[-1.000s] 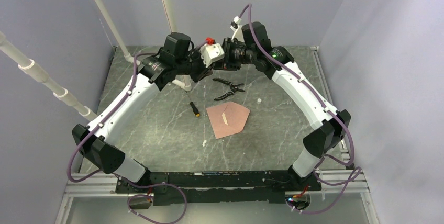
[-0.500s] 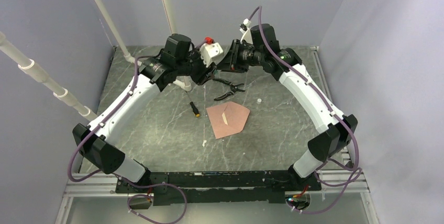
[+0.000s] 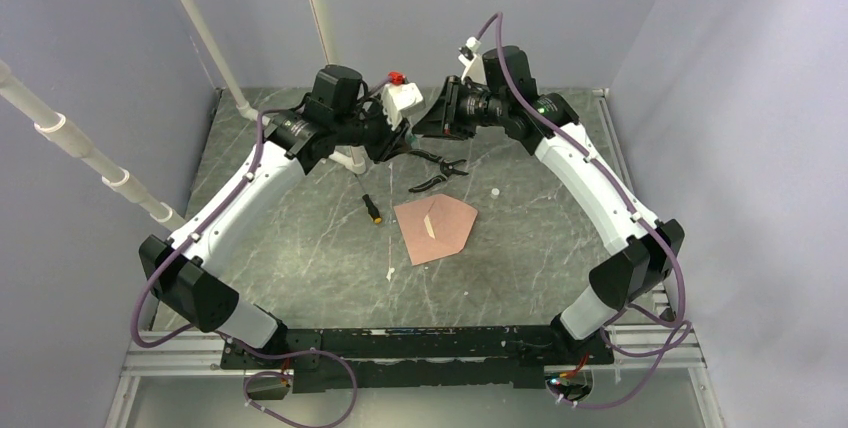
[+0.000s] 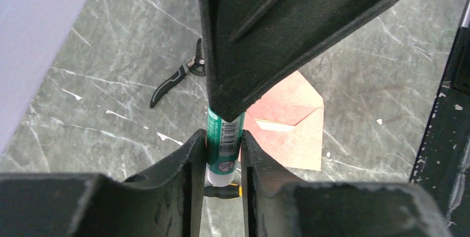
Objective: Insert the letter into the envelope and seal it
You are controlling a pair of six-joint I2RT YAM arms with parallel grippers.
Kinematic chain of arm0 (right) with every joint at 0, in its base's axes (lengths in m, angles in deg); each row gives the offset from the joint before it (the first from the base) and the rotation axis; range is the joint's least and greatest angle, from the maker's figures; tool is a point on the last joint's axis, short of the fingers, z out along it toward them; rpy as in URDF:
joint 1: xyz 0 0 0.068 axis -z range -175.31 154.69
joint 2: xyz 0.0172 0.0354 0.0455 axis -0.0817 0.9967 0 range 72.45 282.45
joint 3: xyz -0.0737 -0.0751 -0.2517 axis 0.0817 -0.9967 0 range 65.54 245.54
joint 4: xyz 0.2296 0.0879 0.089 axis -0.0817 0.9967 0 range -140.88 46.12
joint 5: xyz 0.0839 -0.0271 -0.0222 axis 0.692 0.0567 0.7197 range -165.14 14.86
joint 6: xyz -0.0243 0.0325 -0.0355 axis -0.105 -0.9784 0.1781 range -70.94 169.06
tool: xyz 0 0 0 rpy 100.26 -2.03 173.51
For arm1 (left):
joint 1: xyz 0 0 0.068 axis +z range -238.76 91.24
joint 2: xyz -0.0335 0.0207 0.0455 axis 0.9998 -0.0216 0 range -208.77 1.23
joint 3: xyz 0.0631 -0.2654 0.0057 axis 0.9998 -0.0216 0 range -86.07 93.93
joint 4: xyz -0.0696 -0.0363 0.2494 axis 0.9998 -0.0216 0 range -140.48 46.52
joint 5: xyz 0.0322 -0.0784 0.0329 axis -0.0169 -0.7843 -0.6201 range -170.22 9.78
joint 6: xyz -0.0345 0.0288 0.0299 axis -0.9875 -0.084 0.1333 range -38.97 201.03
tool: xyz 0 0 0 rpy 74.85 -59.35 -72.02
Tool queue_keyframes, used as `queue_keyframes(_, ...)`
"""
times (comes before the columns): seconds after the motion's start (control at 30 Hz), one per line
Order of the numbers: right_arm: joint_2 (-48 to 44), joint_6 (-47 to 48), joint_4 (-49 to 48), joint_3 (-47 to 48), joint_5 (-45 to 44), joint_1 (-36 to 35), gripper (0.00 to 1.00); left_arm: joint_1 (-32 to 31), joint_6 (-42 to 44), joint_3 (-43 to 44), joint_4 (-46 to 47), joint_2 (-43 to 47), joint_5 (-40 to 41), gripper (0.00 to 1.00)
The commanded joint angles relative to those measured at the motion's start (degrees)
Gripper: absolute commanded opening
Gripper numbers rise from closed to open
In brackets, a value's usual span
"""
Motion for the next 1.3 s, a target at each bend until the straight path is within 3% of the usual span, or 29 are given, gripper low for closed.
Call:
queue_keyframes(0.0, -2.97, -1.14, -3.29, -0.44, 4.16, 0.07, 0.00, 0.32, 0.88, 0.21, 3.01, 1.48, -3.42, 0.26)
queue_keyframes(0.07, -3.58, -1.74, -5.66, -1.64, 5.42, 0.24, 0.00, 0.32, 1.04, 0.44, 2.70, 1.28, -4.01, 0.18)
queue_keyframes(0.13, -5.01, -2.62, -10.42, -3.89, 7.25, 0.40, 0.00, 0.34, 1.06, 0.45, 2.50, 1.25, -4.44, 0.03)
queue_keyframes(0.27, -8.00, -2.30, -17.17, -8.20, 9.36, 0.77, 0.05, 0.35, -0.13, -0.16, 3.12, 1.94, -6.31, 0.02)
queue_keyframes(0.3, -8.46, -0.98, -18.10, -9.01, 9.98, 0.96, 0.12, 0.33, -0.50, -0.10, 2.92, 2.09, -7.18, 0.03)
queue_keyframes(0.33, -8.94, 0.45, -18.32, -9.76, 10.30, 1.16, 0.28, 0.33, -0.84, 0.27, 2.56, 2.21, -8.11, 0.03)
queue_keyframes(0.4, -10.38, 4.23, -17.71, -11.30, 9.37, 1.61, 0.49, 0.32, -1.17, 0.96, 1.42, 2.45, -10.30, 0.03)
queue_keyframes(0.47, -12.31, 7.91, -18.51, -13.43, 8.84, 2.36, 0.65, 0.40, -1.27, 1.87, -0.22, 2.58, -12.82, 0.02)
queue_keyframes(0.53, -14.31, 12.12, -20.10, -15.57, 10.76, 3.30, 0.71, 0.41, -1.14, 2.96, -2.41, 2.52, -15.92, 0.02)
queue_keyframes(0.73, -18.56, 26.65, -21.15, -18.46, 24.97, 4.09, 0.73, 0.50, 0.26, 6.91, -10.21, 1.30, -26.14, 0.02)
queue_keyframes(0.87, -18.91, 33.71, -16.42, -16.89, 26.59, 4.06, 0.73, 0.55, 0.76, 8.34, -12.54, 0.81, -29.89, 0.02)
queue_keyframes(1.27, -16.42, 32.88, -18.16, -13.79, 30.43, 3.98, 0.60, 0.50, 2.39, 10.58, -15.77, -1.30, -30.54, 0.03)
